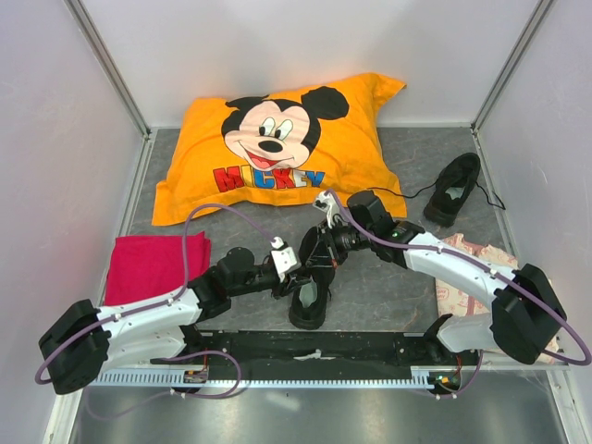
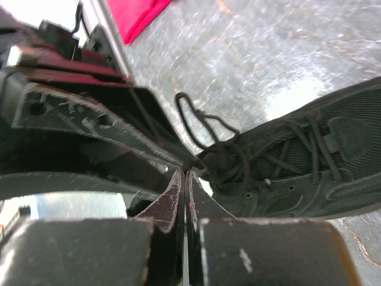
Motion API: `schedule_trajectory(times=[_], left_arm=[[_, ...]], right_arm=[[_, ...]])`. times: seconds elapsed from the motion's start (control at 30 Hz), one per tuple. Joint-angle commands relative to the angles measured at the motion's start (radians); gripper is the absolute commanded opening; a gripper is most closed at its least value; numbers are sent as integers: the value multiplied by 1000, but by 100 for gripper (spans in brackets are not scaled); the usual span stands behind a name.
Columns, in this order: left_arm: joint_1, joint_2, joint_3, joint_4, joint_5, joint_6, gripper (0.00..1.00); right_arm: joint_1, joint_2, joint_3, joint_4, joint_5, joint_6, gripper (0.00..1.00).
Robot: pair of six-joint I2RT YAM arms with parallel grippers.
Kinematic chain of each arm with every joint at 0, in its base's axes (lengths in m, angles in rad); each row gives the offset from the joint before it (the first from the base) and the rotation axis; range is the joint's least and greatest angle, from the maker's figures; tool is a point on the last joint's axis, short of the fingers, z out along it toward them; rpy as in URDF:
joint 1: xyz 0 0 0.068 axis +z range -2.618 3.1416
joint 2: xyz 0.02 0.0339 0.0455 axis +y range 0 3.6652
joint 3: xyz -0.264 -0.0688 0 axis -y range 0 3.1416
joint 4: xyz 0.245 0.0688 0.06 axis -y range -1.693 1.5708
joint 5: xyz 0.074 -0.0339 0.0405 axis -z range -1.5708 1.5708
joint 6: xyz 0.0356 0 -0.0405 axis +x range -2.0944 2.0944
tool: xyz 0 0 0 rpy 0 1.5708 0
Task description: Tie the shoes
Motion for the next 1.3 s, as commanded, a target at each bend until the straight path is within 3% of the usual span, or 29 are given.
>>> schedule_trajectory(times=[0.0, 0.53, 0.8, 0.93, 1.27], left_arm=[[-4, -21, 16, 55, 14, -59, 40], [-2, 34, 60, 47, -140, -206, 43], [-2, 25, 56, 47, -157, -261, 34], [-2, 19, 54, 43, -147, -272, 42], [-1, 33, 63, 44, -173, -300, 45]], right_arm=[[5, -44, -31, 112, 69, 100, 0], [70, -87, -106, 229, 166, 286, 0], [70, -109, -132, 227, 203, 312, 0], [70, -111, -142, 232, 207, 323, 0], [71, -110, -151, 253, 189, 327, 0]])
